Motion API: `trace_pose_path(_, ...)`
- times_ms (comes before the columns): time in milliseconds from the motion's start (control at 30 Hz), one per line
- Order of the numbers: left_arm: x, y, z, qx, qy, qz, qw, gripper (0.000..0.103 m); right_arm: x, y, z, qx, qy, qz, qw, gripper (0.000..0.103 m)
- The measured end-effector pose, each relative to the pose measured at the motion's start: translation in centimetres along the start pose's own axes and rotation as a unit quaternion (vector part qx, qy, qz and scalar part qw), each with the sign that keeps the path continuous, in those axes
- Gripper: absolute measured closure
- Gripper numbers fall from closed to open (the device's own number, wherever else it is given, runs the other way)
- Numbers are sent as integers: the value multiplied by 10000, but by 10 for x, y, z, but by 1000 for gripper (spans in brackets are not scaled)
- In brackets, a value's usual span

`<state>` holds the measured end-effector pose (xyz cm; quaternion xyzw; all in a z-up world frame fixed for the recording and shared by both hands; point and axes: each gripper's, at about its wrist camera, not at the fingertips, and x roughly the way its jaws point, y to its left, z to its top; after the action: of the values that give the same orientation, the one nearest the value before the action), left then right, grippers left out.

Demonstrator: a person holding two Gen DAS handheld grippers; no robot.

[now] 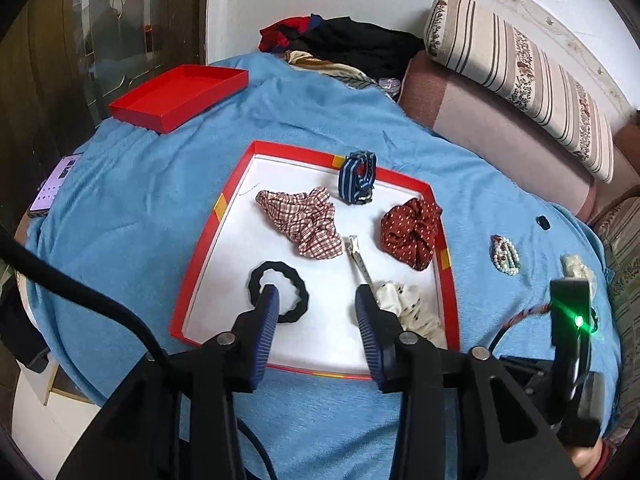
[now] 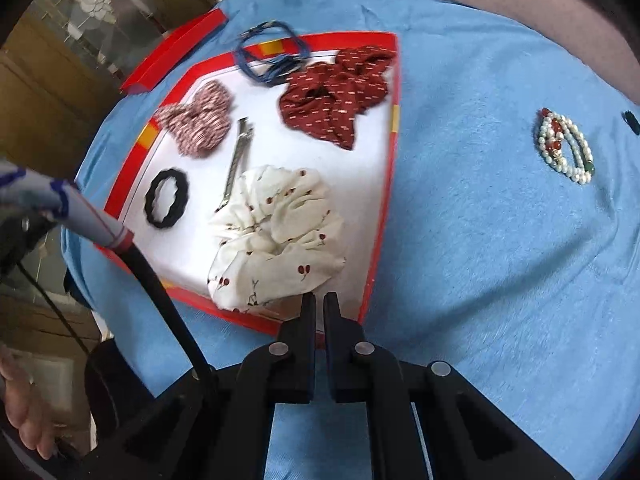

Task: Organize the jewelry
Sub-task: 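Open both tools over the tray and withdraw them, then move both tools to the bracelets lying on the blue cloth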

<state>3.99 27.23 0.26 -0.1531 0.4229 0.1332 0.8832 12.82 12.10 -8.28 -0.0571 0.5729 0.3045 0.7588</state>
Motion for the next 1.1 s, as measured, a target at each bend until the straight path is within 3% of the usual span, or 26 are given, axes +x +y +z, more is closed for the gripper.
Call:
trace_pose_path(100,-5,-9,-1,95,-33,-5,9999,60,-14,1,-4,-10,-271,130,9995,90)
trace_pose_path(167,-9,-18,-2,216,-58,23,9997,59,-35,-5,-8,17,-618,106,9980,73)
trace_pose_path(267,-13,-32,-5,369,-104,67,9992,55,-66,-15,-13,-44,-1077,-119,9941,59)
trace_pose_path(400,-17,-55,-9,626,-146,92,9979,54,-99,-42,-27,26,-1447,-494,9882,58)
trace_pose_path(600,-17,-104,-15,1172,-133,50,9930,52,-124,-90,-47,226,-1639,-1050,9806,57)
trace_pose_path(1100,17,-208,-23,2093,119,-90,9777,50,-150,-208,-78,1159,-1707,-1406,9683,57)
